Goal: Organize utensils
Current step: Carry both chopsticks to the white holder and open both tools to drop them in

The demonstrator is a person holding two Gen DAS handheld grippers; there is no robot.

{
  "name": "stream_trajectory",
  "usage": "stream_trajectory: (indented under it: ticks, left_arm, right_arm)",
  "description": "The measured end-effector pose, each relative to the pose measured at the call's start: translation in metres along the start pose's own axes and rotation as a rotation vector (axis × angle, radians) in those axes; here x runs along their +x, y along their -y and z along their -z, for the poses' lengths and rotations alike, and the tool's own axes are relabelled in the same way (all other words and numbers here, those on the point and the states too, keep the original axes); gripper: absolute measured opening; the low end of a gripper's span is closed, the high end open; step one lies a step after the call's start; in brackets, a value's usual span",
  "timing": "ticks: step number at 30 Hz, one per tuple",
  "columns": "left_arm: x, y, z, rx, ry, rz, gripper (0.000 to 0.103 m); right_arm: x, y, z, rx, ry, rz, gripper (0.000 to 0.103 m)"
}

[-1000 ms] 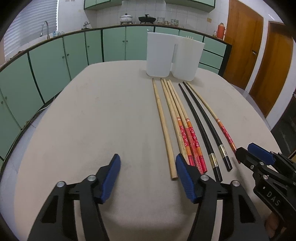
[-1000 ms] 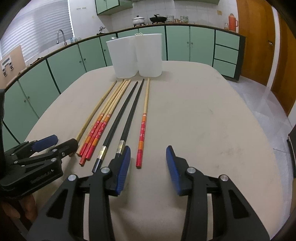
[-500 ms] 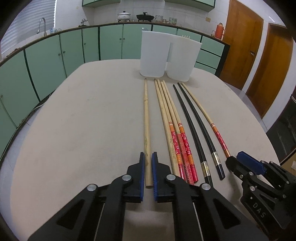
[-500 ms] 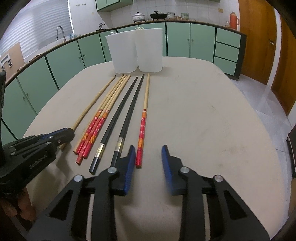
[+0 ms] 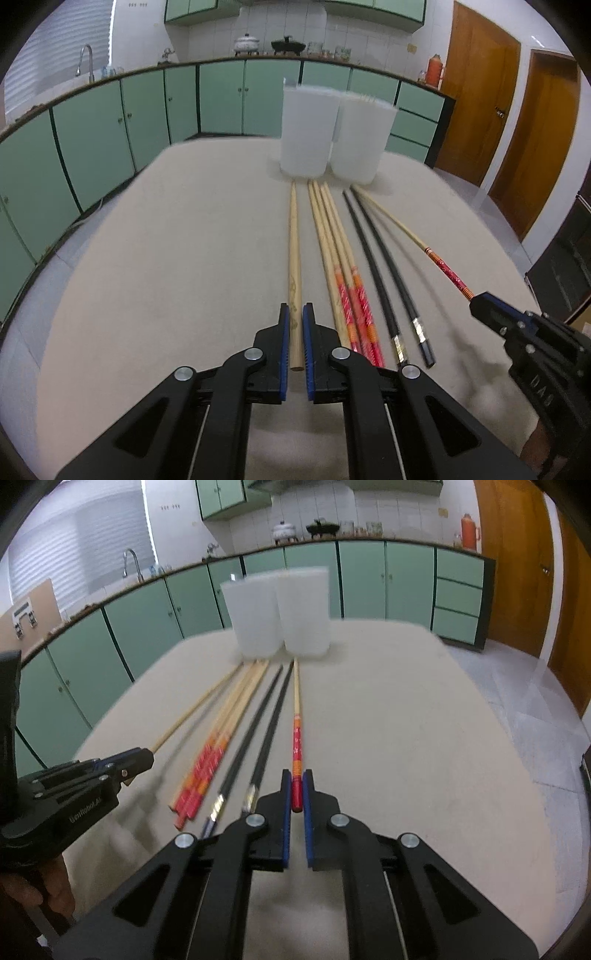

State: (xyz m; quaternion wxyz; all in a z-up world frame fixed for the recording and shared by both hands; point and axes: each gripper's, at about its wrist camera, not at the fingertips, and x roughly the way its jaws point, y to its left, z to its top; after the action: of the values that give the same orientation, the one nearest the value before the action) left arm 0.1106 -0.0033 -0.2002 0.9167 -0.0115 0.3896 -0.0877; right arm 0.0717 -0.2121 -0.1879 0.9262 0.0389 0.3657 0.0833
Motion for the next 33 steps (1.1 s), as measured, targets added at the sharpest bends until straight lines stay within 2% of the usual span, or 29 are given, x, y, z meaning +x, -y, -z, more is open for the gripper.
stream_trajectory:
  ticks: [9, 14, 18, 24, 33]
  left_arm:
    - [-0.051, 0.001, -0.048, 0.016, 0.167, 0.027, 0.007]
    - [-0.069, -0.001, -0.082, 0.007, 0.239, 0.056, 0.007]
    - [-0.072, -0.003, -0.106, 0.007, 0.270, 0.076, 0.007]
    - [-0.074, -0.007, -0.141, 0.000, 0.301, 0.096, 0.007]
    - [-0.097, -0.012, -0.180, -0.005, 0.372, 0.141, 0.007]
  right_arm:
    - [-0.041, 0.008, -0.050, -0.003, 0.129, -0.034, 0.005]
    - [-0.055, 0.011, -0.086, 0.001, 0.168, -0.065, 0.005]
    - [-0.063, 0.016, -0.122, 0.006, 0.190, -0.100, 0.005]
    - [-0.063, 0.016, -0.168, -0.018, 0.194, -0.100, 0.005]
    - [-0.078, 0.022, -0.218, -0.020, 0.236, -0.171, 0.005]
